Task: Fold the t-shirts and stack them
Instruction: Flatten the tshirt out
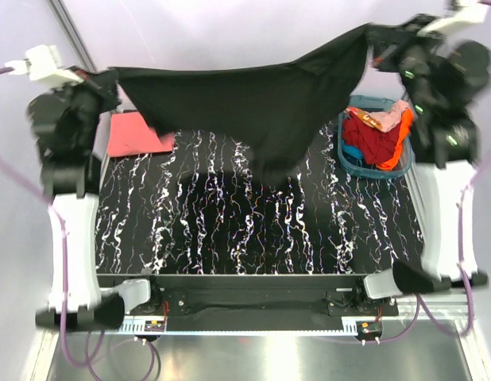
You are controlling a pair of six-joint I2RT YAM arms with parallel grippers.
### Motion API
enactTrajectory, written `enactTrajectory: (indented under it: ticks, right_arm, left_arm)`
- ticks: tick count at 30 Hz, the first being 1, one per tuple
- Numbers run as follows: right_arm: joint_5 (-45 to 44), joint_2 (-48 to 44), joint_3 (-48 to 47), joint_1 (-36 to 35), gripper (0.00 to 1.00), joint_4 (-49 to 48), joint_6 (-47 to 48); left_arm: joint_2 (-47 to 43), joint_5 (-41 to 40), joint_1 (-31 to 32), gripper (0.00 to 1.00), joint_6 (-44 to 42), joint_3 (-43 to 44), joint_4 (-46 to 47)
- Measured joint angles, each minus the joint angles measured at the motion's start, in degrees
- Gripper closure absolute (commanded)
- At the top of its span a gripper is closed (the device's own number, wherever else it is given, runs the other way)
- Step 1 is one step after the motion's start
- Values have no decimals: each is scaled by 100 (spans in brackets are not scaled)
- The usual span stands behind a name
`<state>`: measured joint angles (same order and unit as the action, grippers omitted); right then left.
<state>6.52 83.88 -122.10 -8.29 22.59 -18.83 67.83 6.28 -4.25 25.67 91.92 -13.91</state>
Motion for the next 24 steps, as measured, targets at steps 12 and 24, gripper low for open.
enactTrajectory:
  ticks: [12, 24]
  right_arm:
    - [22, -1499, -140, 7, 100, 179, 199]
    - [61, -1860, 197, 7, 100, 492, 195]
  left_arm:
    - [-1574, -345, -20, 100, -328, 173, -378]
    - [-2310, -765, -20, 100, -457, -352, -442]
